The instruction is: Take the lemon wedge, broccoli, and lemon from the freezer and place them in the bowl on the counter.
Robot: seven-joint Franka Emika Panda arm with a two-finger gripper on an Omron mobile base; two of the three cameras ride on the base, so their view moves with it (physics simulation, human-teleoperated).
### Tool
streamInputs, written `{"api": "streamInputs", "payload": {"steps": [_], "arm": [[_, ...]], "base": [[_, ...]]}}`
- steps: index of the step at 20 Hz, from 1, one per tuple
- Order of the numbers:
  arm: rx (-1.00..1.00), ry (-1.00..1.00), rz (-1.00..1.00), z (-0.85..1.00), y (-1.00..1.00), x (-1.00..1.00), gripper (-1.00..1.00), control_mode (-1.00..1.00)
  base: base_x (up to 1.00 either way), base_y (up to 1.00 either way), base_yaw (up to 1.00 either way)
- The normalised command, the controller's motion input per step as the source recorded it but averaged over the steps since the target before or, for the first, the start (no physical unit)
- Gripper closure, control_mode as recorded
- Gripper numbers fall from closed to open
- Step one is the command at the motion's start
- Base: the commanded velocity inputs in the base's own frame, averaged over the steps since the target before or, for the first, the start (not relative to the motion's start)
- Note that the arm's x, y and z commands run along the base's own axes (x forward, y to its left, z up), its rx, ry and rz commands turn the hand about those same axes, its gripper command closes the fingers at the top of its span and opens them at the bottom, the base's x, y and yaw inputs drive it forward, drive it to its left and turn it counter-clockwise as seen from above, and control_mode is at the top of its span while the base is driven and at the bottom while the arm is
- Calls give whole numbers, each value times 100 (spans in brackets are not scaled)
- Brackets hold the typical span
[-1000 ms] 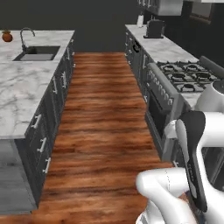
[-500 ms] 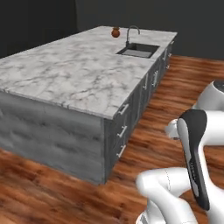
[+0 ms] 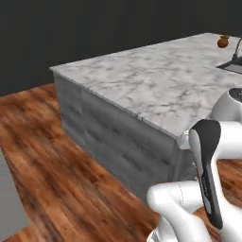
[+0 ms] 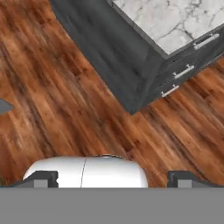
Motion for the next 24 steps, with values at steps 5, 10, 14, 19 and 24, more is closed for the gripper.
{"api": "streamInputs", "payload": {"steps": [5, 10, 14, 19, 24], "arm": [[0, 0, 0, 0, 0, 0, -100, 100], [0, 0, 0, 0, 0, 0, -100, 100], [0, 0, 0, 0, 0, 0, -100, 100], [0, 0, 0, 0, 0, 0, -100, 100], [0, 0, 0, 0, 0, 0, -100, 100]], "base": [[57, -3, 86], [43, -4, 91], [73, -13, 81], [77, -25, 67], [66, -18, 52]]}}
